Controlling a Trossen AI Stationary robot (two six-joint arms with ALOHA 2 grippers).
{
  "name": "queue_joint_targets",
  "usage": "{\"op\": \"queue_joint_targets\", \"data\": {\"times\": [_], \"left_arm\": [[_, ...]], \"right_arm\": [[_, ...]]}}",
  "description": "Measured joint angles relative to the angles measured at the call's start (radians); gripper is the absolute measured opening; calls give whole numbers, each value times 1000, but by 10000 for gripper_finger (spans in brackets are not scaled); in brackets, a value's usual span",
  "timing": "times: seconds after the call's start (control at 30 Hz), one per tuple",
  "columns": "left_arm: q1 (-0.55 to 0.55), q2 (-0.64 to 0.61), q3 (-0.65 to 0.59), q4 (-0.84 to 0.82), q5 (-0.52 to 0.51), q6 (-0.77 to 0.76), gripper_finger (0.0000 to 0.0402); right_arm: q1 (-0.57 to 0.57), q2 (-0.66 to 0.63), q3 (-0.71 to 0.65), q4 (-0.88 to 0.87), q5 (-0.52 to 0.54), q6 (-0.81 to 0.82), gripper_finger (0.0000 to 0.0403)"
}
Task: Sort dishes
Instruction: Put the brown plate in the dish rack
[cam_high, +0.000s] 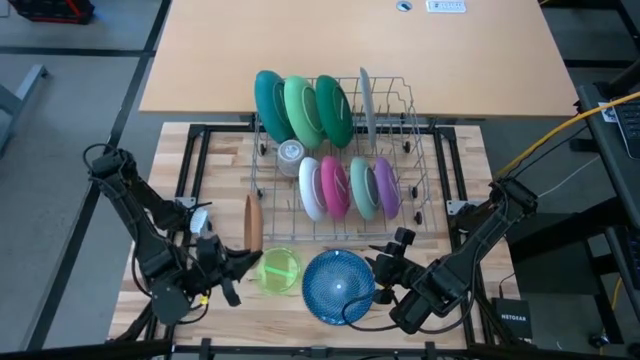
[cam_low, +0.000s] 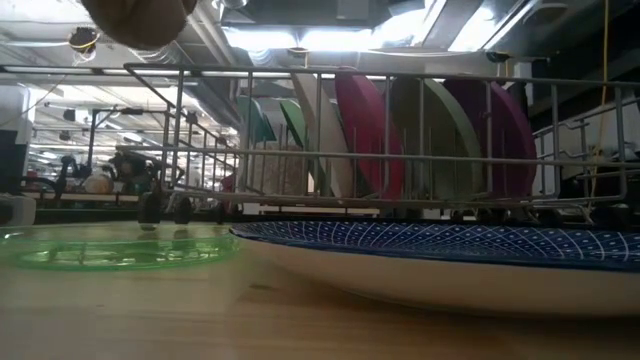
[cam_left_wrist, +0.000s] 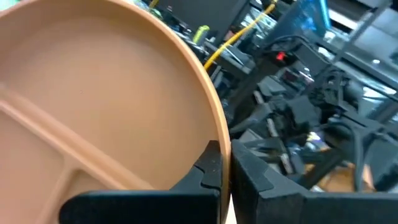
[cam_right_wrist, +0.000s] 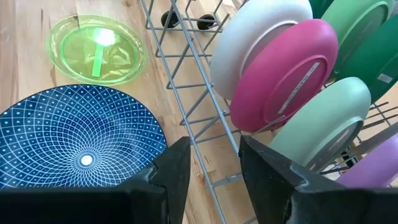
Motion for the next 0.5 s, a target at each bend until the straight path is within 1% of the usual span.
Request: {"op": "queue_joint_targets", "data": {"times": [0.13,0.2,0.23,0.3,0.4,0.43,0.47,0.5], "left_arm": [[38,5,0,124,99,140,0],[67,16,0,222,157,255,0],[84,23,0,285,203,325,0],[124,41,0,452,346,478,0],[192,81,0,749,603,711,0],[213,89,0,821,660,782,0],[230,91,0,873,695,839,0],[244,91,0,911,708,886,0]], "right_arm": [[0,0,0,0,0,0,144],[0,0,0,0,0,0,144],[0,0,0,0,0,0,144],[0,0,0,0,0,0,144],[0,0,0,0,0,0,144],[0,0,0,0,-1,0,144],[0,0,0,0,-1,0,144],[0,0,0,0,-2,0,144]]}}
